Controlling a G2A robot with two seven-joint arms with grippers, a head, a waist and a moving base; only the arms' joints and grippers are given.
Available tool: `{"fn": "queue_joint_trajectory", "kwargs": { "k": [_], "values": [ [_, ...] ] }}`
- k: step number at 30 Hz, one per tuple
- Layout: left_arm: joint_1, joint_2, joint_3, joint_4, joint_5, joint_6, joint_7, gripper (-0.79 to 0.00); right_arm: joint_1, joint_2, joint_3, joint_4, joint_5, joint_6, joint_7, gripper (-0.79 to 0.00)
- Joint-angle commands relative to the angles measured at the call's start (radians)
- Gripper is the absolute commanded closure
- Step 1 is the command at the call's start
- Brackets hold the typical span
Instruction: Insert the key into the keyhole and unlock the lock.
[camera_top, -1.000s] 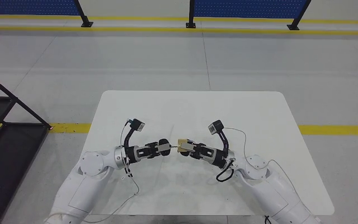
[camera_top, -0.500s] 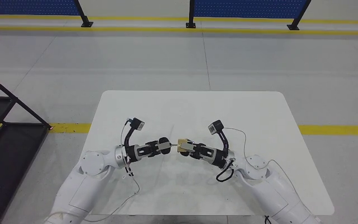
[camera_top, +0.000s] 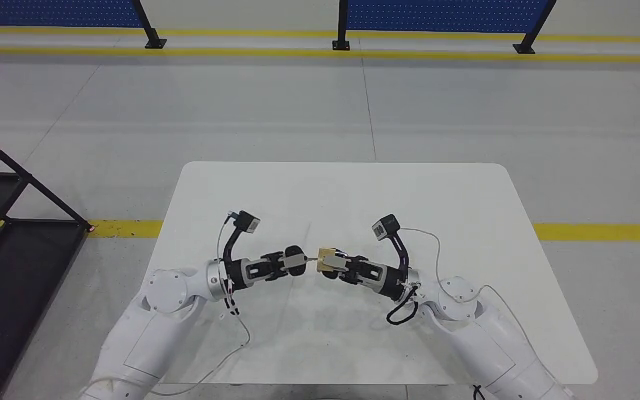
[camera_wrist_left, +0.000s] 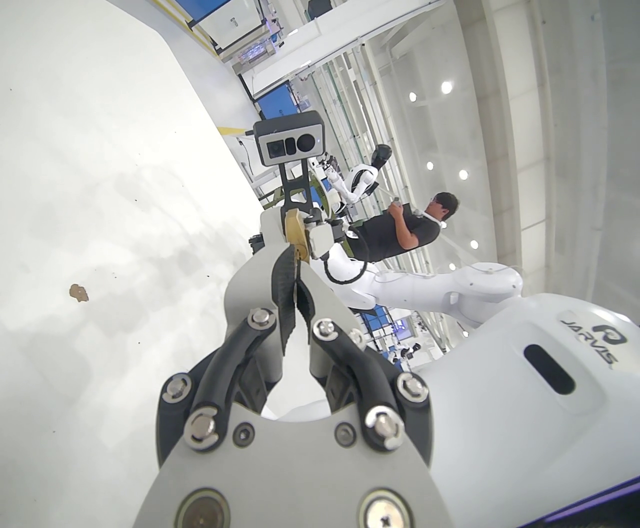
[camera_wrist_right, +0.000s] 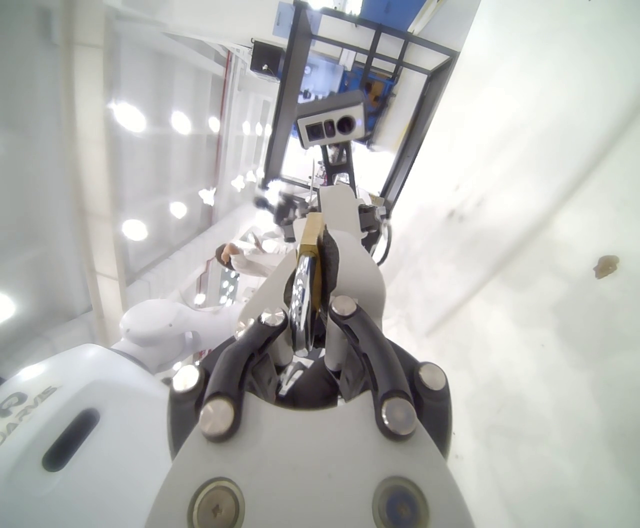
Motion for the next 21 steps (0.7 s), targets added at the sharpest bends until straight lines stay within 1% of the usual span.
{"fn": "queue_joint_trajectory", "kwargs": {
  "k": [1,7,10,13,17,19,21],
  "values": [
    [0.0,0.0,0.001,0.0,-0.001,0.0,0.0,0.0,0.0,0.0,0.0,0.0,0.0,0.0,0.0,0.0],
    [-0.001,0.002,0.001,0.0,-0.001,-0.004,0.002,0.0,0.0,0.0,0.0,0.0,0.0,0.0,0.0,0.0],
    [0.002,0.004,-0.011,0.0,-0.002,-0.01,0.002,0.0,0.0,0.0,0.0,0.0,0.0,0.0,0.0,0.0],
    [0.012,0.011,-0.042,-0.005,-0.001,-0.022,-0.004,0.0,0.0,0.0,0.0,0.0,0.0,0.0,0.0,0.0],
    [0.038,0.025,-0.103,-0.027,-0.003,-0.025,-0.03,0.0,0.0,0.0,0.0,0.0,0.0,0.0,0.0,0.0],
    [0.056,0.031,-0.128,-0.043,-0.001,-0.01,-0.05,0.0,0.0,0.0,0.0,0.0,0.0,0.0,0.0,0.0],
    [0.071,0.037,-0.136,-0.072,-0.031,0.018,-0.105,0.0,0.0,0.0,0.0,0.0,0.0,0.0,0.0,0.0]
  ]
}}
